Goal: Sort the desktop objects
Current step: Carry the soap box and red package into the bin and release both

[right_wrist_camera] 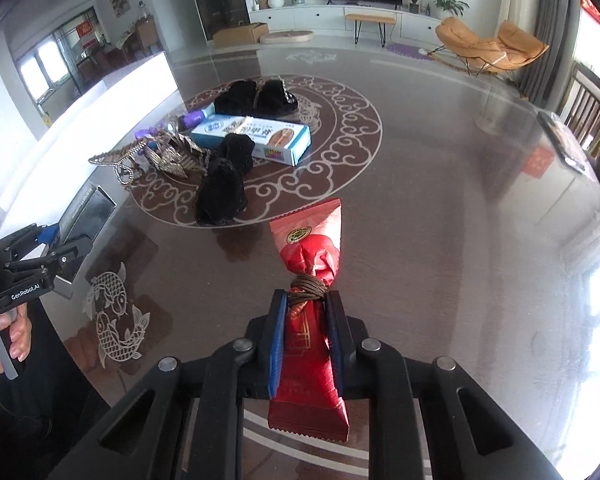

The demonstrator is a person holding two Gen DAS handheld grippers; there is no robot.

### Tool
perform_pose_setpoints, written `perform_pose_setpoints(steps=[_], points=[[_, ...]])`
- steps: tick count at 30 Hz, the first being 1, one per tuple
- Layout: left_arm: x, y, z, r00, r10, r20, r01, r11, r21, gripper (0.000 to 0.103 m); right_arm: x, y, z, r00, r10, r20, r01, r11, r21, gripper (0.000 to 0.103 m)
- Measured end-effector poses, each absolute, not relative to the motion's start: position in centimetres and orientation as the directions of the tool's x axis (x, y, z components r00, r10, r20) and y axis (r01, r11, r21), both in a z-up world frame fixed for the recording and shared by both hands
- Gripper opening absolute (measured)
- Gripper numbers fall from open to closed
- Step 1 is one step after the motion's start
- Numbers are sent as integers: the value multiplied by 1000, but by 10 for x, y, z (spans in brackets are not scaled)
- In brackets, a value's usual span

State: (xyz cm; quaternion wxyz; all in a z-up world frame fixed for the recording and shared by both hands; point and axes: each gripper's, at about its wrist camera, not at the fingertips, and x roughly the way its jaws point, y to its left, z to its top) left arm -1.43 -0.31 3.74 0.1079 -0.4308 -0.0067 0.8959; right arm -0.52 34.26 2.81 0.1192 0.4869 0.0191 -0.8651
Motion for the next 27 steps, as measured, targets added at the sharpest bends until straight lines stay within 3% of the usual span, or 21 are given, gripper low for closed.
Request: perform_pose_setpoints(steps=[7,13,19,23,27], points=[[-2,-66,123,-728,213,-652,-109,-974,-197,57,-6,292,84,-546,-242,-802,336,-940,55,20],[-4,-172,169,-782,96,-616,66,-970,-234,57,-37,187,135,-554,-370,-746,507,-861,51,20],[-20,-271,147,-722,-80,-687,312,-924,-220,57,-69,57,171,-544,-491,-680,656,-754,20,20],[-42,-300,117,-654,-112,-748,386,-900,-203,57,-92,-23,178,-459,-606,-650,719,-683,129,20],[-55,-304,92,-608,-110,-786,431,-877,-211,57,-119,-89,156,-393,-630,-670,723,-662,198,20]])
